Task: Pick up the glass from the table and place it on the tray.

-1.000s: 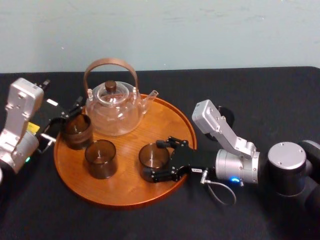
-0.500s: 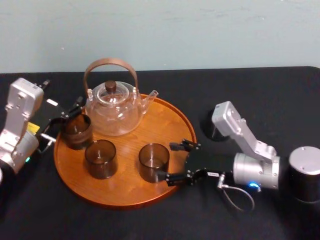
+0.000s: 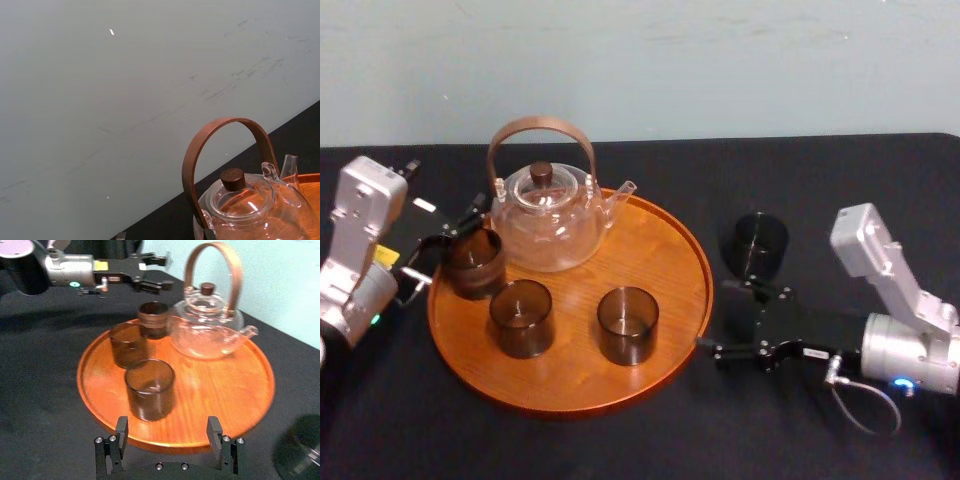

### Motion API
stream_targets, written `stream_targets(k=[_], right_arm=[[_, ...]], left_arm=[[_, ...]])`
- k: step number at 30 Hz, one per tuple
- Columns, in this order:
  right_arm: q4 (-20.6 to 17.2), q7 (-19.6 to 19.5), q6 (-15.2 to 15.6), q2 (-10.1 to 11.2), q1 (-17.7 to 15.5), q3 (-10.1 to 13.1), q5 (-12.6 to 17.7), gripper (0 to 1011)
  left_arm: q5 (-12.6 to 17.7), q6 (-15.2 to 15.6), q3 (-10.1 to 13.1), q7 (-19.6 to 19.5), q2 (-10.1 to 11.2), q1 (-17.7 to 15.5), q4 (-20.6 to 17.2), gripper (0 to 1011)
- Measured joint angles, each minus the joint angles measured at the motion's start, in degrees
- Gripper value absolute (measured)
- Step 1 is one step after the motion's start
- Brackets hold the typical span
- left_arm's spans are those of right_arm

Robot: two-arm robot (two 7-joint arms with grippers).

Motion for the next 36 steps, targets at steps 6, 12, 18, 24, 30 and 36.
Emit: stream_targets(k=[6, 12, 18, 24, 30, 36], right_arm=[[-0.59, -2.37, 0.31, 1.31, -1.88, 2.72, 0.95, 1002], [-0.23, -6.07, 1.81, 1.47, -3.15, 5.73, 1.33, 1002], [1.04, -9.32, 3.76, 0.69, -3.63, 8.24, 1.34, 1002], [2.44, -11.70, 5.99, -0.57, -3.37, 10.20, 1.36, 1002], [4.08, -12.86, 8.23, -1.94, -2.20, 10.87, 1.19, 1003], [5.65, -12.86, 10.11, -3.09, -0.59, 10.68, 0.51, 1002]], left_arm=[[0.00, 0.00, 0.00, 0.00, 0.00, 0.00, 0.00, 1001], [0.00, 0.00, 0.00, 0.00, 0.00, 0.00, 0.00, 1001], [0.00, 0.00, 0.00, 0.00, 0.00, 0.00, 0.00, 1001], [0.00, 0.00, 0.00, 0.00, 0.00, 0.00, 0.00, 1001], [0.00, 0.00, 0.00, 0.00, 0.00, 0.00, 0.00, 1001], [0.00, 0.00, 0.00, 0.00, 0.00, 0.00, 0.00, 1001]])
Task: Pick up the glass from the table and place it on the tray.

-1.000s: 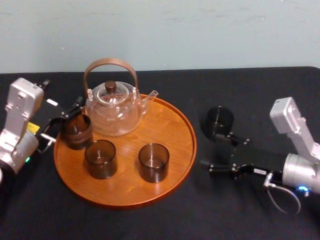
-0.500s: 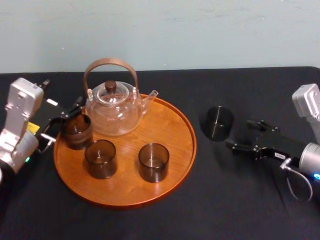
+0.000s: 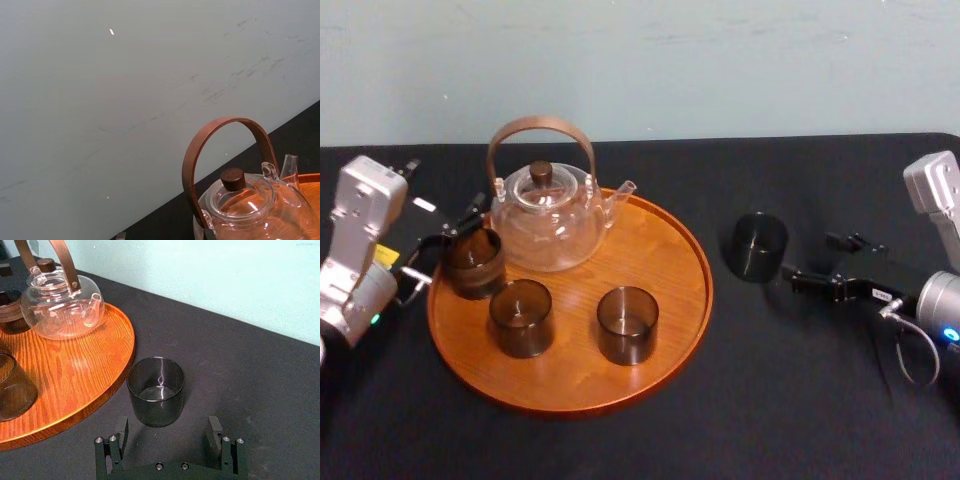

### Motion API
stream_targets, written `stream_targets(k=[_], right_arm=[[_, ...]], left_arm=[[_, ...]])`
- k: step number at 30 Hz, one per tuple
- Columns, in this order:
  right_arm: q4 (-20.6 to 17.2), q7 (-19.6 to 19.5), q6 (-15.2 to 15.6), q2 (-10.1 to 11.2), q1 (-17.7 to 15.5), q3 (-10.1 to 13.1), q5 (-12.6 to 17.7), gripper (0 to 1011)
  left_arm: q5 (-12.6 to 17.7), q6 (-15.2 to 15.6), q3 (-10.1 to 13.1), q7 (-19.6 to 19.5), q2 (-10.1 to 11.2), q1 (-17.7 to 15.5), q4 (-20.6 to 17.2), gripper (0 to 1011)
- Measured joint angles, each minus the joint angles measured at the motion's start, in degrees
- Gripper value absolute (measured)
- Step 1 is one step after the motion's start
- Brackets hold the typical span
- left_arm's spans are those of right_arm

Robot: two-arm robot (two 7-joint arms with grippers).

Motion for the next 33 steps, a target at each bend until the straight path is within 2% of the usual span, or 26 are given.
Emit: stream_targets(k=[12, 33], right_arm=[[2.75, 1.76, 2.48, -1.66, 4.08, -2.77, -2.19, 1002], [9.12, 2.68, 3.29, -6.17, 10.31, -6.09, -6.03, 1002]], left_arm=[[0.00, 0.00, 0.00, 0.00, 0.00, 0.00, 0.00, 1001], [0.00, 0.00, 0.00, 0.00, 0.00, 0.00, 0.00, 1001]])
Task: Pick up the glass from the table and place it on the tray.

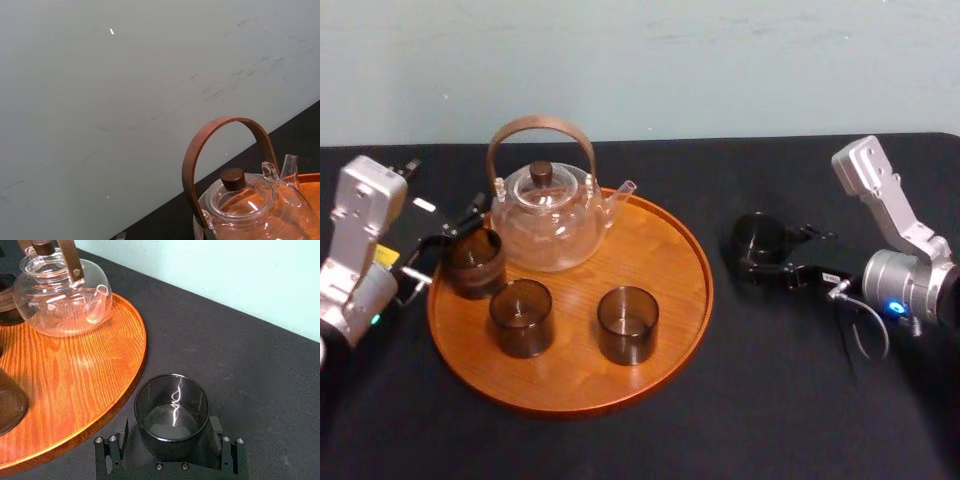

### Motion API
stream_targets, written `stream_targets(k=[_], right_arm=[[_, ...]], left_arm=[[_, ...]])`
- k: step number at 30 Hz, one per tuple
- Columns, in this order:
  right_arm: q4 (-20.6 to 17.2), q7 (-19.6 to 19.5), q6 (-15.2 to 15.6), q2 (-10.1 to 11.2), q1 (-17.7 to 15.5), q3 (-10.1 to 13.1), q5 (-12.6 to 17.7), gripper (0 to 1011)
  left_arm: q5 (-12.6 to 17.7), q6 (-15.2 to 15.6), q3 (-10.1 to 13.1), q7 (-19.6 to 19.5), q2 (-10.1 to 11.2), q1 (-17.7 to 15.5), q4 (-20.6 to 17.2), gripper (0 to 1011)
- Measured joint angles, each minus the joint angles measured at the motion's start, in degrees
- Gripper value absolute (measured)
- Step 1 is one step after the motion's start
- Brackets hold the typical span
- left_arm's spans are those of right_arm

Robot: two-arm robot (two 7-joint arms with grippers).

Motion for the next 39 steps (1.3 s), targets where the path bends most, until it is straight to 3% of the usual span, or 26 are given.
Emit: stream_targets(k=[19, 30, 36, 39], right_arm=[[3.86, -0.95, 0.19, -3.17, 2.93, -0.41, -2.60, 1002], [3.80, -0.94, 0.19, -3.08, 2.88, -0.39, -2.59, 1002], [3.76, -0.91, 0.18, -3.04, 2.84, -0.36, -2.49, 904], [3.74, -0.89, 0.17, -3.02, 2.82, -0.34, -2.44, 903]], left_arm=[[0.00, 0.00, 0.00, 0.00, 0.00, 0.00, 0.00, 1001], [0.00, 0.00, 0.00, 0.00, 0.00, 0.00, 0.00, 1001], [0.00, 0.00, 0.00, 0.00, 0.00, 0.00, 0.00, 1001], [0.00, 0.00, 0.00, 0.00, 0.00, 0.00, 0.00, 1001]])
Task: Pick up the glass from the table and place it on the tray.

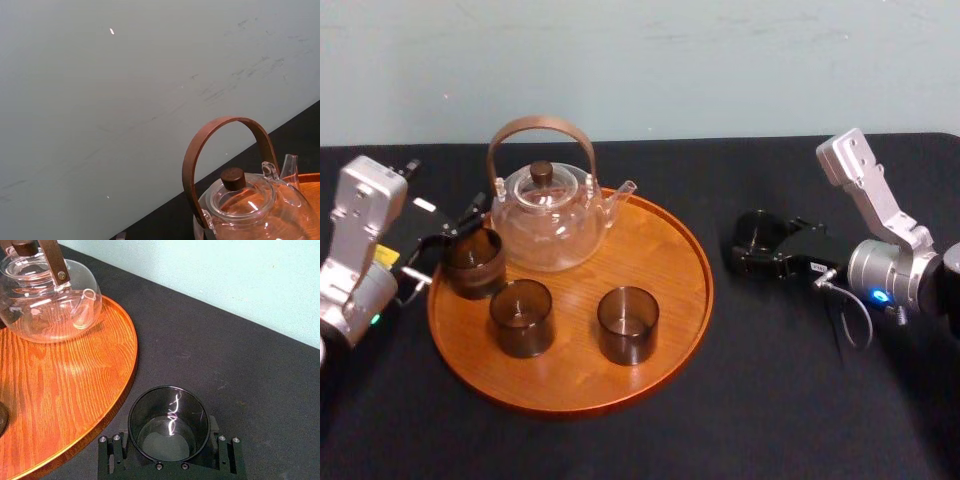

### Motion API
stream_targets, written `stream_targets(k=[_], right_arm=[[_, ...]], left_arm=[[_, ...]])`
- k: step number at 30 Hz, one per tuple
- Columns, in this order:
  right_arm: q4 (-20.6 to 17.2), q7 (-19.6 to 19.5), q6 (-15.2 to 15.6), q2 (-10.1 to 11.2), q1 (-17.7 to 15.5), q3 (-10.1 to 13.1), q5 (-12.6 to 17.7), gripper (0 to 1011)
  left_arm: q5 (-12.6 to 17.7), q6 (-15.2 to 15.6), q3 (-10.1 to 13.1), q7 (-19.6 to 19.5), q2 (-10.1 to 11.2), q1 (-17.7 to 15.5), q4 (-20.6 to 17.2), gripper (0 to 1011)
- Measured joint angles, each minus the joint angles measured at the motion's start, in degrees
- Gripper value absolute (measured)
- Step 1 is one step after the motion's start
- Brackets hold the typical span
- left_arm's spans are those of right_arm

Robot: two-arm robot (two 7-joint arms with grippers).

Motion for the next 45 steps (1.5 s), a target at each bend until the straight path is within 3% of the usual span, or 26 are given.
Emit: stream_targets(k=[17, 32, 37, 45], right_arm=[[-0.23, 0.28, -0.13, 0.13, -0.18, 0.11, 0.20, 903], [-7.20, 4.10, -0.70, 3.77, -0.97, 1.61, 2.31, 903], [-7.82, 4.98, -1.20, 4.00, 0.22, 1.05, 2.48, 903], [-6.66, 5.92, -3.03, 2.22, 3.15, -1.40, 2.22, 903]], left_arm=[[0.00, 0.00, 0.00, 0.00, 0.00, 0.00, 0.00, 1001], [0.00, 0.00, 0.00, 0.00, 0.00, 0.00, 0.00, 1001], [0.00, 0.00, 0.00, 0.00, 0.00, 0.00, 0.00, 1001], [0.00, 0.00, 0.00, 0.00, 0.00, 0.00, 0.00, 1001]])
